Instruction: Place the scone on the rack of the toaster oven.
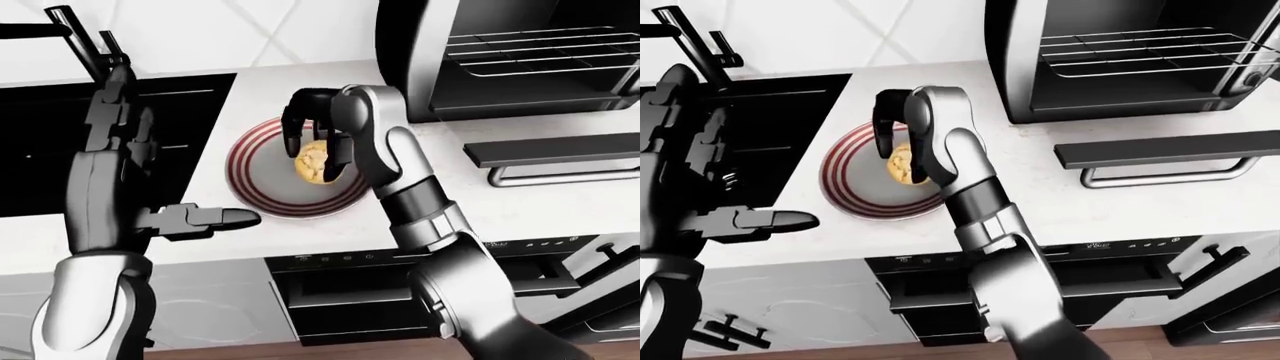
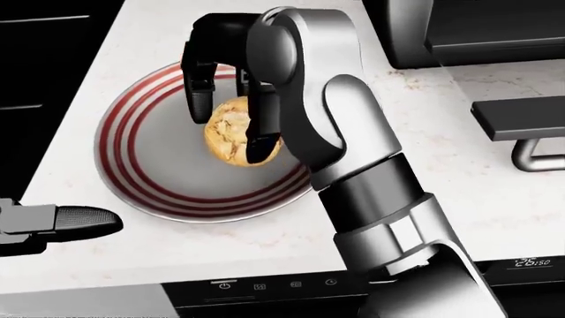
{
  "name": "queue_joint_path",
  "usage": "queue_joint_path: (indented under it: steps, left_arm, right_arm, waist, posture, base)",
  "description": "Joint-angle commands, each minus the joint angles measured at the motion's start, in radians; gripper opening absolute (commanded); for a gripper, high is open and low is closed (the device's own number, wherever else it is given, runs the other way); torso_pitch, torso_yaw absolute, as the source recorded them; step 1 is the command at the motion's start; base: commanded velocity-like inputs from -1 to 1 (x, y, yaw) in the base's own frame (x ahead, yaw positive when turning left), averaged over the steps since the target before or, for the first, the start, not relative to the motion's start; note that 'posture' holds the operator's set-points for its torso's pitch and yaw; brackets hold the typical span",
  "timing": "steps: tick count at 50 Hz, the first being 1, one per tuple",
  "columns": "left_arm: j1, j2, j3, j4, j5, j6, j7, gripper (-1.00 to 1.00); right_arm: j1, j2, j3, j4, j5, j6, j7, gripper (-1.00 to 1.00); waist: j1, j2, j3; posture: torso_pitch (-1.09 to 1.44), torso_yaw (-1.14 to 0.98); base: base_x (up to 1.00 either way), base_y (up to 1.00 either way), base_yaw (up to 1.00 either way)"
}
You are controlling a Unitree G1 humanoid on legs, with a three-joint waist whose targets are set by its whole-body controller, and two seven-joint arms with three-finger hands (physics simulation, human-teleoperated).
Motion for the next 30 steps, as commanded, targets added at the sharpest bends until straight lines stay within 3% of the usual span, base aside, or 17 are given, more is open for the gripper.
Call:
queue_joint_path:
  steps: [1, 30]
  left_arm:
    - [-0.013, 0.009, 0.008, -0.021, 0.001, -0.034, 0.004, 1.0]
    - [-0.014, -0.008, -0.016, -0.011, 0.024, -0.042, -0.004, 1.0]
  right_arm:
    - [-0.041, -0.006, -0.006, -0.038, 0.012, -0.009, -0.033, -0.5]
    - [-0.214, -0.102, -0.057, -0.206, 0.06, 0.176, -0.011, -0.62]
  waist:
    - [0.0, 0.005, -0.026]
    - [0.006, -0.002, -0.019]
  posture:
    - [0.0, 0.0]
    - [0.0, 0.0]
  base:
    - [0.0, 0.0, 0.0]
    - [0.0, 0.0, 0.0]
